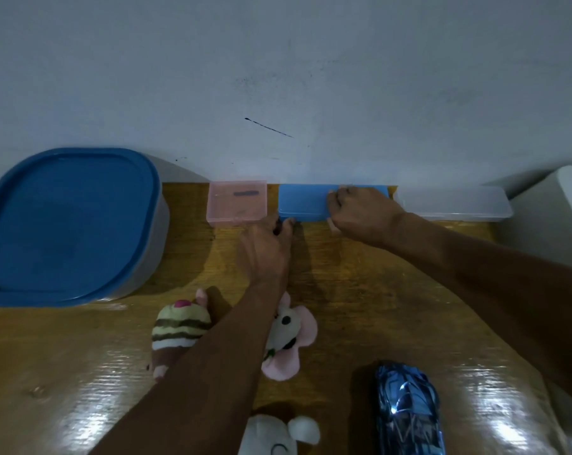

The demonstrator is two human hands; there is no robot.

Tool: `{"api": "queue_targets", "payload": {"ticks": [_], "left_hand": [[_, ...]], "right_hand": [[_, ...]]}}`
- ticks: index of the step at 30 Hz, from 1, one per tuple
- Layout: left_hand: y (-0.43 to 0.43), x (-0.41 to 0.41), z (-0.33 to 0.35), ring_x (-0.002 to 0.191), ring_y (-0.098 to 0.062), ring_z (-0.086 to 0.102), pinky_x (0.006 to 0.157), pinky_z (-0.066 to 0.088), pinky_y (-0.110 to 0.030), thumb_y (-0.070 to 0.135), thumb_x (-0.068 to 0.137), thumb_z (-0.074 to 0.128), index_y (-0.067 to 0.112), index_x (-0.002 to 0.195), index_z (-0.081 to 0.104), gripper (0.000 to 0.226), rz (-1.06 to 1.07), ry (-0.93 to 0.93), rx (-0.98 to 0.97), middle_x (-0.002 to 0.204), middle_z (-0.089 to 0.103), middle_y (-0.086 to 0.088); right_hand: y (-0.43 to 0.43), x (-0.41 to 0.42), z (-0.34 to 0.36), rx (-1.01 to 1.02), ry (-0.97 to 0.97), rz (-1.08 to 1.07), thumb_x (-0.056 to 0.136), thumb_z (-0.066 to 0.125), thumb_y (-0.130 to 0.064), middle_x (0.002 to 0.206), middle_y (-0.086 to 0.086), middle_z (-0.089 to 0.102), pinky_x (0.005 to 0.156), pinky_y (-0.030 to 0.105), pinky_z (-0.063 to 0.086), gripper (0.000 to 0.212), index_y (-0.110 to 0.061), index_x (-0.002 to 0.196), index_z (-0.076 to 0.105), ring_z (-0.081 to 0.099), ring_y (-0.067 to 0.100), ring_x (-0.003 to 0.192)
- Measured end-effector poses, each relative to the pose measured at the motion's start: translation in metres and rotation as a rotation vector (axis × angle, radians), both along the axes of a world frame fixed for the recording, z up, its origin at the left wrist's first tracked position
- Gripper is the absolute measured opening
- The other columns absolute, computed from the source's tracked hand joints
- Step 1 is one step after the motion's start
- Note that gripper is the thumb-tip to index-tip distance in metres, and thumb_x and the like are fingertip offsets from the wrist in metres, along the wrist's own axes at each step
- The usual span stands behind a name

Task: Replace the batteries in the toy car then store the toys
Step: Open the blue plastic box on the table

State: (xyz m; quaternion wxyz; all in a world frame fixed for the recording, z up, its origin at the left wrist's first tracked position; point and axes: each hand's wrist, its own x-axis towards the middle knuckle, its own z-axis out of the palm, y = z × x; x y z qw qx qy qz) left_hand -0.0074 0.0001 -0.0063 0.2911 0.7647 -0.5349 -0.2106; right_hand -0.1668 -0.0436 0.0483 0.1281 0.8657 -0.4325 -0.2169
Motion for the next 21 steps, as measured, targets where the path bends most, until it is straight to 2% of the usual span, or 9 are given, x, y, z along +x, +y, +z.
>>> {"api": "queue_targets", "payload": {"ticks": [5,9,12,17,21], "left_hand": [[0.001,0.000,0.005,0.074,-0.017,0.062,0.058,0.038,-0.025,0.039,0.093,0.058,0.017,0.095,0.068,0.024,-0.055,-0.014,0.029,0.079,0.067,-0.001],[0.004,0.001,0.011,0.069,-0.015,0.054,0.058,0.033,-0.024,0.039,0.096,0.053,0.013,0.090,0.064,0.029,-0.084,0.001,0.041,0.075,0.058,0.000],[0.005,0.002,0.014,0.069,-0.020,0.056,0.057,0.035,-0.026,0.036,0.098,0.049,0.011,0.090,0.063,0.030,-0.087,0.025,0.022,0.075,0.060,-0.004],[0.006,0.007,0.018,0.081,-0.022,0.063,0.066,0.044,-0.029,0.028,0.097,0.055,0.006,0.101,0.069,0.026,-0.100,0.064,0.060,0.089,0.069,-0.010],[0.004,0.006,0.020,0.090,-0.025,0.066,0.070,0.047,-0.029,0.024,0.094,0.060,0.005,0.106,0.070,0.025,-0.106,0.049,0.115,0.096,0.071,-0.012]], "right_hand": [[0.003,-0.004,0.003,0.046,-0.156,-0.086,0.096,0.041,-0.028,0.119,0.022,0.058,0.084,0.044,0.049,0.048,0.005,0.130,0.043,0.058,0.036,0.104],[0.008,-0.006,0.011,0.037,-0.149,-0.045,0.096,0.041,-0.030,0.113,0.016,0.062,0.075,0.040,0.051,0.044,0.000,0.127,0.047,0.063,0.033,0.094],[0.010,-0.004,0.012,0.041,-0.131,-0.029,0.096,0.039,-0.031,0.109,0.016,0.064,0.071,0.040,0.051,0.044,0.000,0.126,0.047,0.063,0.033,0.090],[0.011,-0.005,0.015,0.069,-0.170,-0.045,0.095,0.041,-0.026,0.114,0.018,0.062,0.073,0.041,0.050,0.045,0.003,0.130,0.043,0.062,0.036,0.093],[0.012,-0.009,0.018,0.098,-0.278,-0.063,0.093,0.046,-0.027,0.109,0.018,0.064,0.071,0.040,0.049,0.038,-0.001,0.120,0.051,0.061,0.038,0.088]]}}
